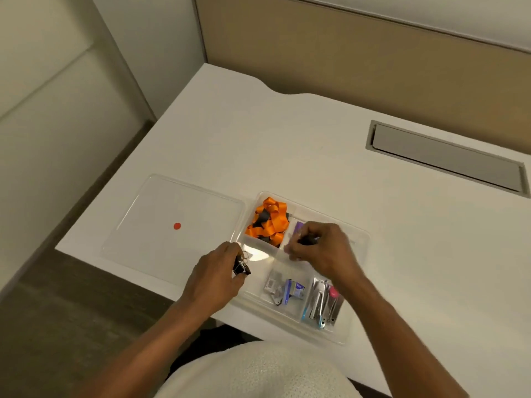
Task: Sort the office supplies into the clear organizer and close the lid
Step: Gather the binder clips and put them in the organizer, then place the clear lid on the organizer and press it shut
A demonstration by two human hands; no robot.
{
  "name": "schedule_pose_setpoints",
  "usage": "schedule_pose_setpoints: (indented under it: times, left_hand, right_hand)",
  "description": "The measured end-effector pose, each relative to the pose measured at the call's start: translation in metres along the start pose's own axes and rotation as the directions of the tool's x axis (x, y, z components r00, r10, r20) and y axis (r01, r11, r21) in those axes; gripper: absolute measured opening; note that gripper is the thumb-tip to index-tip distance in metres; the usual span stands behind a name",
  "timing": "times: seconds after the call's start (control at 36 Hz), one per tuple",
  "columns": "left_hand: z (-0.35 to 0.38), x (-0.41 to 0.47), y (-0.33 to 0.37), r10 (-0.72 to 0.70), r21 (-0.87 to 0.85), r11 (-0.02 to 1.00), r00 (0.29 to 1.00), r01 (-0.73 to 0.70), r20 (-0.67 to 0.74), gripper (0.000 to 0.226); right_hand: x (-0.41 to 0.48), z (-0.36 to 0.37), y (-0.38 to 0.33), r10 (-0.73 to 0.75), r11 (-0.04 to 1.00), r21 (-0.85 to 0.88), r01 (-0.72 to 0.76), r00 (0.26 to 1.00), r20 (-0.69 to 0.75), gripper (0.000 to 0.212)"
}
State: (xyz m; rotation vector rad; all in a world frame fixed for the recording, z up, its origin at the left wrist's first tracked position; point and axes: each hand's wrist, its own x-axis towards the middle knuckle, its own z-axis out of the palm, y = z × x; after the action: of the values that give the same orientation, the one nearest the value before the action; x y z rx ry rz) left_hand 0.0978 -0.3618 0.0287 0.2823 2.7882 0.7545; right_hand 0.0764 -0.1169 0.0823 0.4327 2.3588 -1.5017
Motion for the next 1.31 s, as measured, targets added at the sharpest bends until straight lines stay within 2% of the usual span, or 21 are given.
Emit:
schedule_pose_setpoints:
  times: [0.11, 0.22, 0.31, 0.42, 0.69, 0.83, 0.94, 1.14, 1.22, 1.31]
  left_hand:
    - [0.002, 0.002, -0.005, 0.05, 0.029, 0.998, 0.996, -0.052, 0.073, 0.032]
    - [0.004, 0.003, -0.008, 0.065, -0.001, 0.998, 0.99, -0.066, 0.122, 0.048]
    - [0.003, 0.003, -0.012, 0.082, -0.03, 0.996, 0.989, -0.079, 0.12, 0.048]
    - [-0.002, 0.003, -0.02, 0.083, -0.07, 0.995, 0.993, -0.077, 0.087, 0.035]
    - [-0.027, 0.007, -0.046, 0.036, -0.135, 0.99, 0.999, -0.035, 0.009, 0.021]
    - [-0.039, 0.01, -0.061, 0.003, -0.192, 0.981, 0.999, -0.012, -0.045, 0.02]
    - [-0.054, 0.014, -0.077, -0.069, -0.2, 0.979, 0.993, 0.048, -0.1, 0.019]
    - [-0.085, 0.029, -0.122, -0.277, -0.183, 0.953, 0.937, 0.24, -0.211, 0.019]
    - [-0.093, 0.036, -0.149, -0.336, -0.114, 0.942, 0.908, 0.317, -0.249, 0.02]
    - [-0.097, 0.042, -0.175, -0.39, -0.021, 0.916, 0.879, 0.4, -0.274, 0.026]
  right_hand:
    - [0.011, 0.046, -0.009, -0.047, 0.989, -0.136, 0.065, 0.99, 0.131, 0.011]
    - [0.019, 0.074, -0.011, -0.013, 0.969, -0.24, 0.052, 0.987, 0.159, 0.009]
    - [0.021, 0.084, -0.007, 0.02, 0.951, -0.307, 0.022, 0.991, 0.134, 0.013]
    - [0.02, 0.092, -0.004, 0.024, 0.915, -0.402, 0.021, 0.994, 0.107, 0.023]
    - [0.014, 0.094, -0.006, -0.033, 0.866, -0.497, 0.055, 0.998, 0.054, 0.017]
    - [0.011, 0.088, -0.011, -0.079, 0.883, -0.465, 0.066, 0.997, -0.007, 0.013]
    - [0.011, 0.088, -0.02, -0.103, 0.91, -0.405, 0.086, 0.994, -0.021, 0.013]
    - [0.014, 0.117, -0.048, -0.215, 0.925, -0.304, 0.228, 0.974, 0.076, 0.012]
    - [0.017, 0.143, -0.063, -0.222, 0.893, -0.361, 0.269, 0.961, 0.167, 0.022]
    - [0.022, 0.17, -0.07, -0.206, 0.82, -0.479, 0.315, 0.941, 0.266, 0.036]
